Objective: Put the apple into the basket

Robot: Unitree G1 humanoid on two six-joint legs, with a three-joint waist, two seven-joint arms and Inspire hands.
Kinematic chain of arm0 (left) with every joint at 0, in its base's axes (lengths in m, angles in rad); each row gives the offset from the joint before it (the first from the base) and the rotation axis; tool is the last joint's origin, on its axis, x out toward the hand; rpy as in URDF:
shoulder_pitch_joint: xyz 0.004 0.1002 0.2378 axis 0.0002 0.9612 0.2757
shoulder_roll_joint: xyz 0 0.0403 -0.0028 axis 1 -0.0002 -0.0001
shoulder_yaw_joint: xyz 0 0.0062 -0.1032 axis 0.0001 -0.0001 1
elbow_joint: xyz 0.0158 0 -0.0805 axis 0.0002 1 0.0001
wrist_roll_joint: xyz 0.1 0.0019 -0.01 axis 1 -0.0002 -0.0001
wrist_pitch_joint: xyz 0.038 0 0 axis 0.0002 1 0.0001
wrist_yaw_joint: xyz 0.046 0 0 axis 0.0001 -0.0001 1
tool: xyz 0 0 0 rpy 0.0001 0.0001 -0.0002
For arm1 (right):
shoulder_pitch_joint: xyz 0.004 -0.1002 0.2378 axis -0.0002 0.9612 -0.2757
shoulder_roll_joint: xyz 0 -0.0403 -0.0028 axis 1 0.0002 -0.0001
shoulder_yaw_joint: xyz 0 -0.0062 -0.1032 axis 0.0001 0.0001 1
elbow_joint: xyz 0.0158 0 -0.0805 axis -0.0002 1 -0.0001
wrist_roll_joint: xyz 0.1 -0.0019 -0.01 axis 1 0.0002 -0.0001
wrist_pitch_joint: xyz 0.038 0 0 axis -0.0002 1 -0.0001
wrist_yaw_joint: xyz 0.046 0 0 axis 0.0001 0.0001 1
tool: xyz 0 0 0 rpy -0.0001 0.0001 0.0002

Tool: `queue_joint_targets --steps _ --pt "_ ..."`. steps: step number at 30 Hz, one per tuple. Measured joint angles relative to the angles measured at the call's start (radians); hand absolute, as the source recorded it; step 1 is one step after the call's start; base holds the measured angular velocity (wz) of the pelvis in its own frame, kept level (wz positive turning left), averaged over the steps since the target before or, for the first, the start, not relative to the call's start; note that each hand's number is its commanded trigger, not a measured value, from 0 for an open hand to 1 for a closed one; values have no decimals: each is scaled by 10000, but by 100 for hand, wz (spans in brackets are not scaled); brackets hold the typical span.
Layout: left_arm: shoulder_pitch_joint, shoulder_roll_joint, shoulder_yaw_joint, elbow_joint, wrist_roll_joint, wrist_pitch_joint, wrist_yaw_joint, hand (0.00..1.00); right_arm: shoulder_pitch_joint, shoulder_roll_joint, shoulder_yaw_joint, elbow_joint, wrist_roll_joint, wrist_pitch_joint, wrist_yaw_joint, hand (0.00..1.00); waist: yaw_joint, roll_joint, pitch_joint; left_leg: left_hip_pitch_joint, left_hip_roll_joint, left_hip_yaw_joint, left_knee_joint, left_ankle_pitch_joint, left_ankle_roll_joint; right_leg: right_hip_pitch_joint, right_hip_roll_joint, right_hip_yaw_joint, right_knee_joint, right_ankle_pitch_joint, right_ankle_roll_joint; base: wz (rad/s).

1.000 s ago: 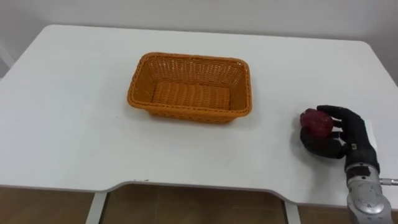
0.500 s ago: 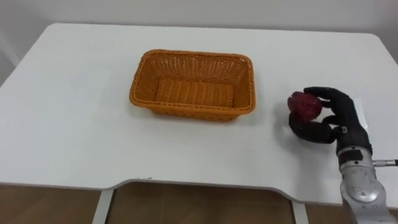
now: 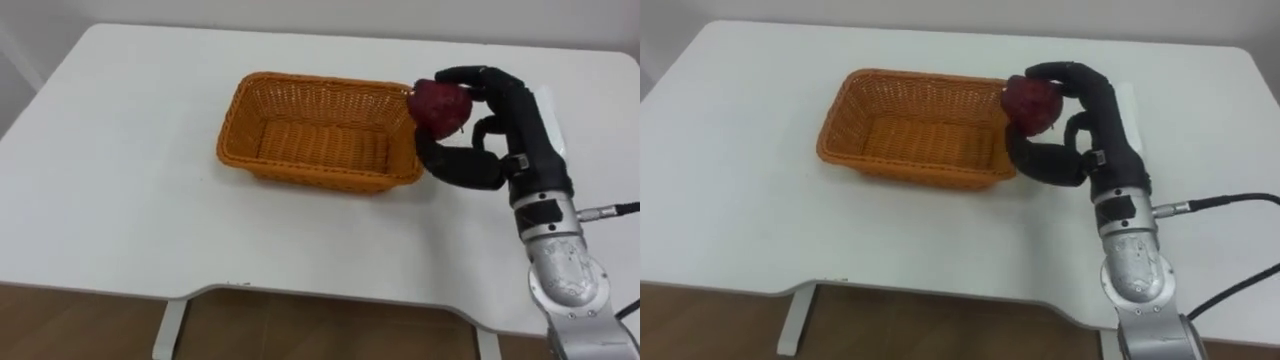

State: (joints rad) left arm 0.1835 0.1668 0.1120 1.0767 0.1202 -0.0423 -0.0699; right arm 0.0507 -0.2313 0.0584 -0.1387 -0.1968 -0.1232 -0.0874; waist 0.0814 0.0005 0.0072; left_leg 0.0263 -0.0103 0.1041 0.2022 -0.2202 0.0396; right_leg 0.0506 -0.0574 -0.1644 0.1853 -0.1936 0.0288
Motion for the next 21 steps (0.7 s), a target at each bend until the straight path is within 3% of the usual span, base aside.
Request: queue_joint_targets --steps 1,2,9,12,21 --pt "-50 2 -85 -70 -5 16 0 0 0 18 112 -175 -28 160 153 59 46 26 12 -39 5 -1 17 0 0 -20 2 -1 1 0 0 0" --pt "-58 1 -128 -140 -6 24 0 0 -11 21 181 -245 -60 180 213 0 63 40 16 -60 7 -2 23 0 0 -37 3 -1 2 1 -1 0" --pt "-461 -47 -349 -282 -70 73 20 0 -304 287 1025 -369 -487 398 1210 0 98 78 -11 -241 -21 -48 16 17 -1 -161 -5 -99 16 9 -14 4" --pt "-591 -48 -405 -113 -83 71 22 0 -400 471 1296 -369 -483 509 1241 0 132 74 -13 -197 -11 -81 4 22 4 -153 -13 -94 15 9 -14 0" --pt "-674 -51 -480 49 -110 67 82 0 -508 540 1457 -307 -462 510 1195 0 128 -17 -1 -145 -15 -238 -102 27 7 -104 -16 -141 -14 9 -14 3"
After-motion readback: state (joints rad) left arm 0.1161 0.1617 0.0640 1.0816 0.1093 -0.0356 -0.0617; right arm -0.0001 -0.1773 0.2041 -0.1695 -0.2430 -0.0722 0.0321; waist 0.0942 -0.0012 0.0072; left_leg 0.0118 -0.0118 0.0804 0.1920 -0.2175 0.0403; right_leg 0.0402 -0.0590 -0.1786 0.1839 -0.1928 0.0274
